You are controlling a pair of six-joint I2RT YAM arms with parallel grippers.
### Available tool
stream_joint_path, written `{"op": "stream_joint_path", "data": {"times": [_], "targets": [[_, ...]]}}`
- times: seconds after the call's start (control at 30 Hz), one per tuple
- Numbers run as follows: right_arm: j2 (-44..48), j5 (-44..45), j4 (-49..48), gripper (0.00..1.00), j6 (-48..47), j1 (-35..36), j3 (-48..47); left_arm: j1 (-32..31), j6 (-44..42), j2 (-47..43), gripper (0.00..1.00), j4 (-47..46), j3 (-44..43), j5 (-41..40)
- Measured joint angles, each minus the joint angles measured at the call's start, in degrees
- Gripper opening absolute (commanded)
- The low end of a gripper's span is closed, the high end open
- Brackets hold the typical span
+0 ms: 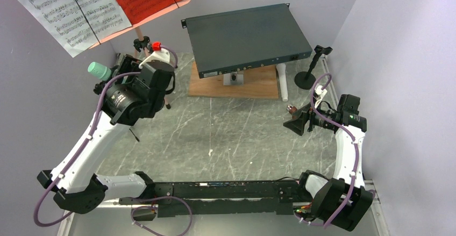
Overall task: Pack up the instrument practice props
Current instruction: Pick up the microphone stand with the microphone from the center of the board.
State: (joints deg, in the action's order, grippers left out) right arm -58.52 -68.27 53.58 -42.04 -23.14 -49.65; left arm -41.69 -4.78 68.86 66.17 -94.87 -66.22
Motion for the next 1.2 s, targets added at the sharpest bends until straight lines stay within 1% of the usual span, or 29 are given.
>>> {"op": "stream_joint_path", "data": {"times": [0.07, 0.17, 0.23, 0.3, 0.33, 0.47, 0.5, 0.6, 0.8, 0.9, 1.0, 1.2], "targets": [[0.00, 0.00, 0.02, 0.79, -0.02, 0.00, 0.00, 3.13, -3.30, -0.44, 0.68, -3.89, 1.14, 0.61], [0.00, -0.02, 0.02, 0.79, -0.11, 0.00, 0.00, 7.56, -6.14, -0.85, 0.63, -8.70, 3.02, 2.73], [0.00, -0.02, 0.15, 0.79, -0.35, 0.00, 0.00, 10.78, -7.21, -0.70, 0.55, -10.93, 4.02, 4.87], [0.00, -0.02, 0.37, 0.79, -0.52, 0.00, 0.02, 13.07, -7.61, 0.04, 0.54, -12.02, 4.24, 6.36], [0.00, -0.02, 0.46, 0.79, -0.68, 0.00, 0.00, 13.75, -7.80, 0.42, 0.53, -12.50, 4.24, 6.88], [-0.04, -0.07, 1.05, 0.79, -1.49, 0.00, 0.00, 15.12, -8.50, 2.08, 0.40, -14.56, 4.31, 8.57], [-0.04, -0.07, 1.22, 0.79, -1.57, 0.00, 0.00, 15.37, -8.70, 2.38, 0.38, -15.10, 4.33, 8.87], [-0.04, -0.26, 1.60, 0.79, -1.92, 0.00, 0.00, 16.06, -9.46, 3.08, 0.38, -16.24, 4.61, 9.55], [-0.04, -0.85, 2.54, 0.80, -2.82, 0.04, 0.00, 17.29, -10.67, 3.26, 0.42, -18.29, 6.36, 9.84], [-0.07, -1.07, 3.10, 0.80, -3.26, 0.07, 0.00, 17.68, -11.58, 3.26, 0.41, -19.06, 7.45, 9.79], [-0.09, -1.25, 3.45, 0.80, -3.52, 0.07, 0.00, 17.79, -12.39, 3.19, 0.38, -19.58, 7.93, 9.57], [-0.24, -1.29, 3.52, 0.80, -3.87, 0.09, 0.00, 17.79, -13.92, 1.81, 0.39, -20.59, 9.60, 9.14]]}}
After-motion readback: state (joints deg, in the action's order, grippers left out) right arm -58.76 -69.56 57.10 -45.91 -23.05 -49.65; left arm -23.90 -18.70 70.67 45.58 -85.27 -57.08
